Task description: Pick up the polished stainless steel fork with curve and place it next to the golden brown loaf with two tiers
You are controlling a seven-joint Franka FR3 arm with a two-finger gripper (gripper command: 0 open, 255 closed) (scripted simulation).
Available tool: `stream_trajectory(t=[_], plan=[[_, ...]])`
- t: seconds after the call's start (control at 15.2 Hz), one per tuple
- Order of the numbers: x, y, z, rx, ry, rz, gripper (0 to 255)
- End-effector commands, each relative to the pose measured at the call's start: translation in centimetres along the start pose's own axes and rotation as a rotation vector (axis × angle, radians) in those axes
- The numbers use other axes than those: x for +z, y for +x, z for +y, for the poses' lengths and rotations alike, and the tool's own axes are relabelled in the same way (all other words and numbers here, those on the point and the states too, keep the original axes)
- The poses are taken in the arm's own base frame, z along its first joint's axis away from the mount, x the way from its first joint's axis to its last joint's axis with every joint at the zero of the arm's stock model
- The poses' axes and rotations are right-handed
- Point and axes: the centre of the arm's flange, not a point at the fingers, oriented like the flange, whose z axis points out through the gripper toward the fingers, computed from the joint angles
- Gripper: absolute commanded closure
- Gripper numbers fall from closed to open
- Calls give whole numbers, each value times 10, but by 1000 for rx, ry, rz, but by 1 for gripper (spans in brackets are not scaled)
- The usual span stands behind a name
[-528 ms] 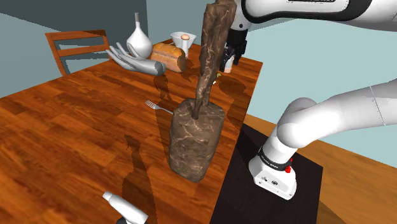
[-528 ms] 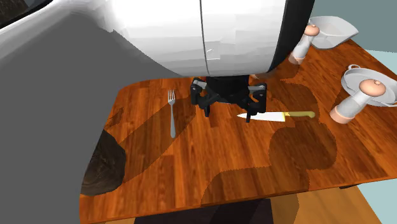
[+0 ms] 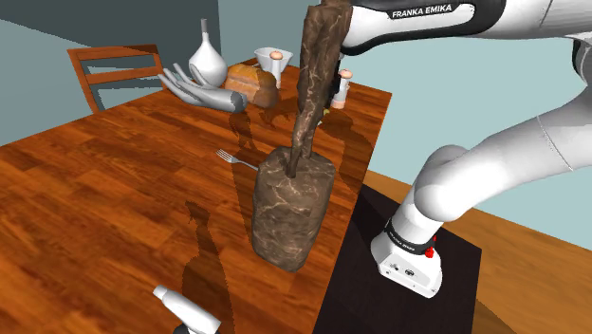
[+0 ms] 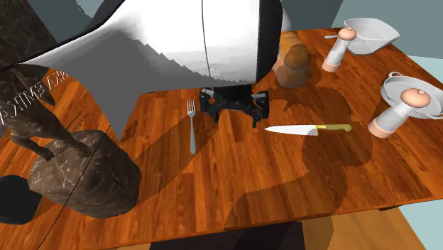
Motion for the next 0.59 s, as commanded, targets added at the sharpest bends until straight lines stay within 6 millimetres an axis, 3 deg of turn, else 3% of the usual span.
stream_trajectory(t=[0.0,0.53], plan=[[14,13,-17,-12,12,4,0],[67,66,-83,-59,56,17,0]])
